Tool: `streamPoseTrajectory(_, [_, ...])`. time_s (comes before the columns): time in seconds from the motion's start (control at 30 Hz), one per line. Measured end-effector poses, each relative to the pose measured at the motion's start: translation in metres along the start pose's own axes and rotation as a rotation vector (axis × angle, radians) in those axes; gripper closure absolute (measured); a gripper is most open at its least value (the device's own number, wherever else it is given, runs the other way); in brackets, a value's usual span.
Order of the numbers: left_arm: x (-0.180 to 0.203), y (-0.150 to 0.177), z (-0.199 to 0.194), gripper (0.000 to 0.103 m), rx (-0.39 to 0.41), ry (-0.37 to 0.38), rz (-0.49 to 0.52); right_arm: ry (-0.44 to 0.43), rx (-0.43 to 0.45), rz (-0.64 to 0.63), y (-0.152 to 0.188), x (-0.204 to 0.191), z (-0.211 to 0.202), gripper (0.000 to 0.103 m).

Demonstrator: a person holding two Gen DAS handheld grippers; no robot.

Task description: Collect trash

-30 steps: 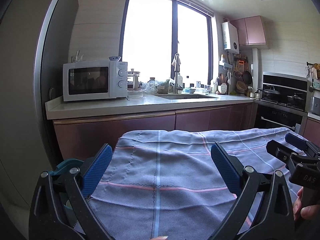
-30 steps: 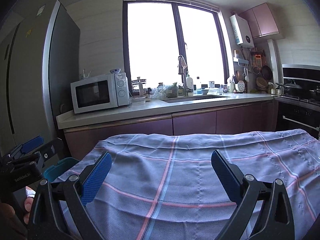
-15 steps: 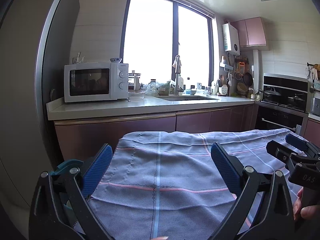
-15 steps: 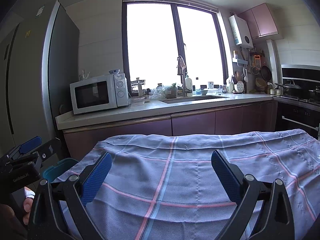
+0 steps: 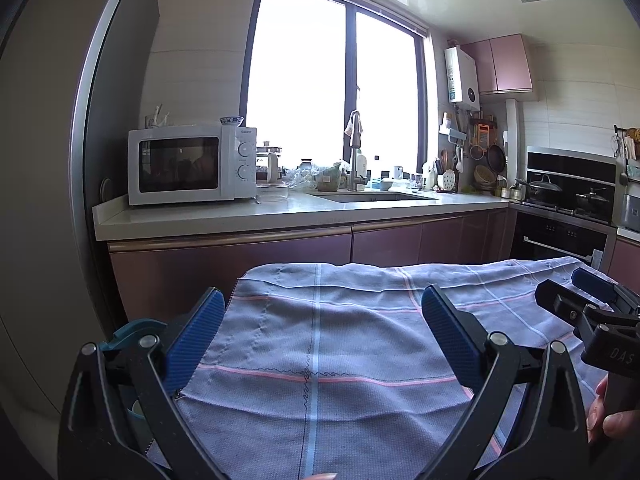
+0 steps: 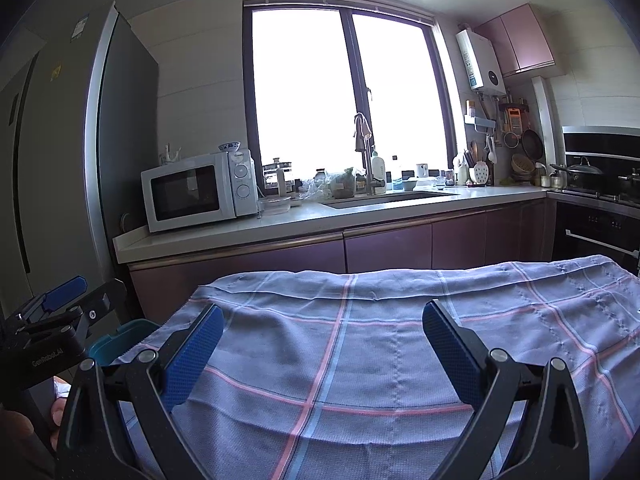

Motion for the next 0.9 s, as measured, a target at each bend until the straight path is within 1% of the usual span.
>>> streamPoseTrajectory(0.9, [0.0005, 0.0005, -0.0001, 0.006, 0.006, -0.006, -0.009, 0.0, 0.0, 0.003, 0.0012, 0.0004, -0.0011, 0.007])
Point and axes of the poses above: each gripper's, at about its wrist camera, not at the fingertips, and z roughly the way its jaws point, x to its right, y to its underside, the point moved 2 cm from there along z, roughly the way its jaws point, and after that the axes turned 6 degrees about -y, right-handed, at the moved point
